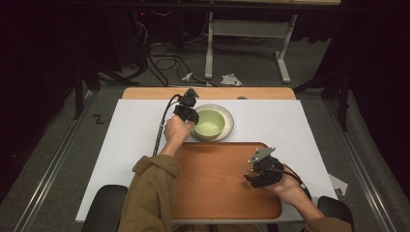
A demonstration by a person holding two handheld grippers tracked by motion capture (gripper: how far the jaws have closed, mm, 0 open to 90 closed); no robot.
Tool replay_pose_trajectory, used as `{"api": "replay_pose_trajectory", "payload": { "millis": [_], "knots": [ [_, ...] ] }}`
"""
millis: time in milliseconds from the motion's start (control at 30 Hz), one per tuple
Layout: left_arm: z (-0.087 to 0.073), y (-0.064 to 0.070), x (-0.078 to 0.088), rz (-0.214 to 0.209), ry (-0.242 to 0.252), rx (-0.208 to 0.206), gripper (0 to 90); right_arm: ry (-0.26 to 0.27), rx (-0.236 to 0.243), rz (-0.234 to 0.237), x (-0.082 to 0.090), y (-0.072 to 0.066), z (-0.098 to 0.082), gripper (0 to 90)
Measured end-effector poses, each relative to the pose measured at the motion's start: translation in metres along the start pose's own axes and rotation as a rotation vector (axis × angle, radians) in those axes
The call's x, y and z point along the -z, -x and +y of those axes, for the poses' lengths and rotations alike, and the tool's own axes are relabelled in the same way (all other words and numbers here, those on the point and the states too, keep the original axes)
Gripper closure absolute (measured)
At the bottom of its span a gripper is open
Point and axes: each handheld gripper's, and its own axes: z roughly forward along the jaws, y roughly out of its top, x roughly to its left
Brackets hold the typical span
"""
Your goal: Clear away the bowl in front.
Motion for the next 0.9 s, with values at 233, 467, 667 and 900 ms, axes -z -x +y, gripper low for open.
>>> {"api": "replay_pose_trajectory", "payload": {
  "millis": [233, 467, 667, 900],
  "knots": [
    [0.001, -0.002, 0.001, -0.032, 0.012, 0.019, 83.5, -0.002, -0.001, 0.002, 0.000, 0.000, 0.000, 36.8],
    [0.000, 0.000, 0.007, -0.002, 0.032, -0.011, 83.2, -0.005, -0.003, 0.001, 0.000, 0.000, 0.000, 36.8],
    [0.000, 0.000, 0.011, 0.004, 0.043, -0.026, 82.8, -0.005, -0.002, 0.000, 0.000, 0.000, 0.000, 36.8],
    [0.000, 0.002, 0.018, -0.018, 0.061, -0.040, 82.8, -0.005, -0.003, -0.001, 0.000, 0.000, 0.000, 36.8]
  ]
}}
